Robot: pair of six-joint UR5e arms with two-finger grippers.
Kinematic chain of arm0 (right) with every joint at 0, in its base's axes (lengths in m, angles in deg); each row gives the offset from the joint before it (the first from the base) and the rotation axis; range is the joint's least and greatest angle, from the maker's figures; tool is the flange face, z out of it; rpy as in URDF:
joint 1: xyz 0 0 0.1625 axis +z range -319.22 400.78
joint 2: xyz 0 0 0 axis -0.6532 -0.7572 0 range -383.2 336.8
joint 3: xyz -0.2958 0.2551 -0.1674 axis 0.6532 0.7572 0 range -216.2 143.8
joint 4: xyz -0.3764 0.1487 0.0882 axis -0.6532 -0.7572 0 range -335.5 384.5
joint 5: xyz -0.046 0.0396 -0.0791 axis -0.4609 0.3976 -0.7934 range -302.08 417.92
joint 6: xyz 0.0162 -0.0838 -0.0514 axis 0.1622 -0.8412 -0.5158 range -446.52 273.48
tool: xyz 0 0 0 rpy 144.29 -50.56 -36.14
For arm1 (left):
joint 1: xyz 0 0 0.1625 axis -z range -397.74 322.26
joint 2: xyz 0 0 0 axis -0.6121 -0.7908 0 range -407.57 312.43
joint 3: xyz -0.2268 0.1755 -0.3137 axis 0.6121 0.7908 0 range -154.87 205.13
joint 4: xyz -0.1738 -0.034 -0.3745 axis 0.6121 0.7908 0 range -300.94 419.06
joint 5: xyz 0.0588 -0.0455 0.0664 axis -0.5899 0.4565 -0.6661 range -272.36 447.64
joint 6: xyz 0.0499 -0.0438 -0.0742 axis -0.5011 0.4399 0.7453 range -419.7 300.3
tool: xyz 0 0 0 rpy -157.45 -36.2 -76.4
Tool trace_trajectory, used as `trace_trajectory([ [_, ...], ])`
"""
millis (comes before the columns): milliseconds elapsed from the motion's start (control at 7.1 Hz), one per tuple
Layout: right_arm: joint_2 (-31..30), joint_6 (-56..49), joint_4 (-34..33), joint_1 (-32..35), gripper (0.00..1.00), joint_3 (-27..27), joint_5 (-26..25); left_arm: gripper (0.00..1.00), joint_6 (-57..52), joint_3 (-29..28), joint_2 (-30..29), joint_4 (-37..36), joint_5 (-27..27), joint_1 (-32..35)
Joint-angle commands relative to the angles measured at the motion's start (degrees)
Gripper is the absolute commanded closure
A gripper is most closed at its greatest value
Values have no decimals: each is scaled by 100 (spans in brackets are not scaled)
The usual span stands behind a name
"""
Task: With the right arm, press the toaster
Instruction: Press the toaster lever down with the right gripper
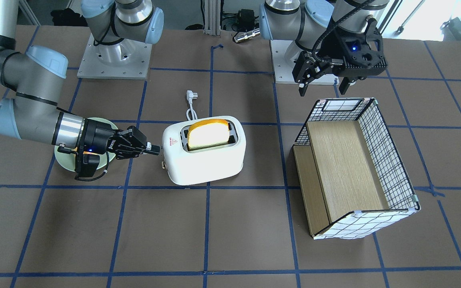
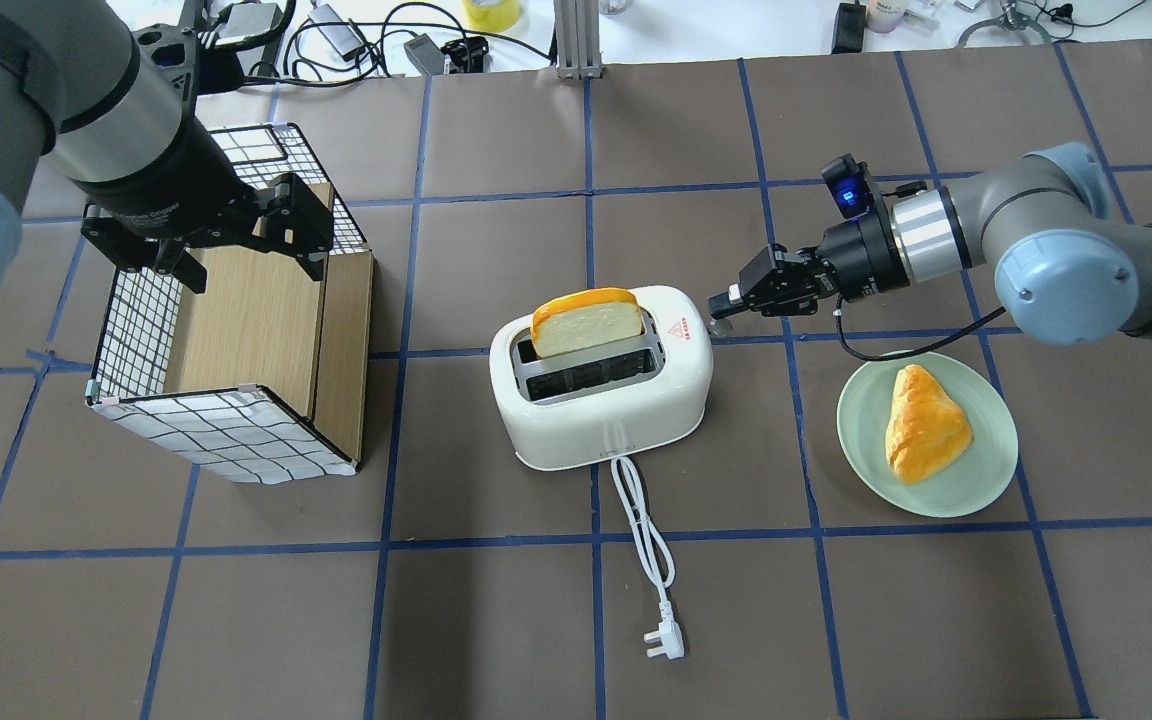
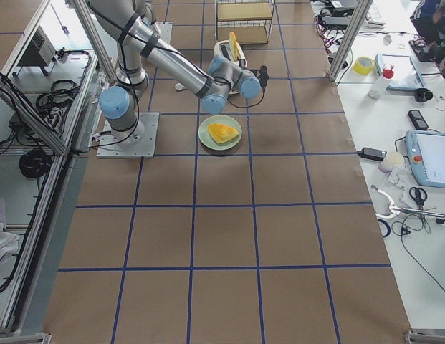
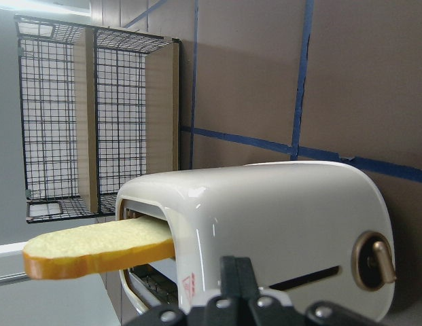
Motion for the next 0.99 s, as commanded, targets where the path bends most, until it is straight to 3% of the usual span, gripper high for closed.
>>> trace_trajectory([
  [0, 38, -75, -19, 1, 100, -37, -2, 0, 0, 0, 0, 0, 0, 0],
  [845, 337, -303, -406, 1, 100, -72, -46, 0, 0, 0, 0, 0, 0, 0],
])
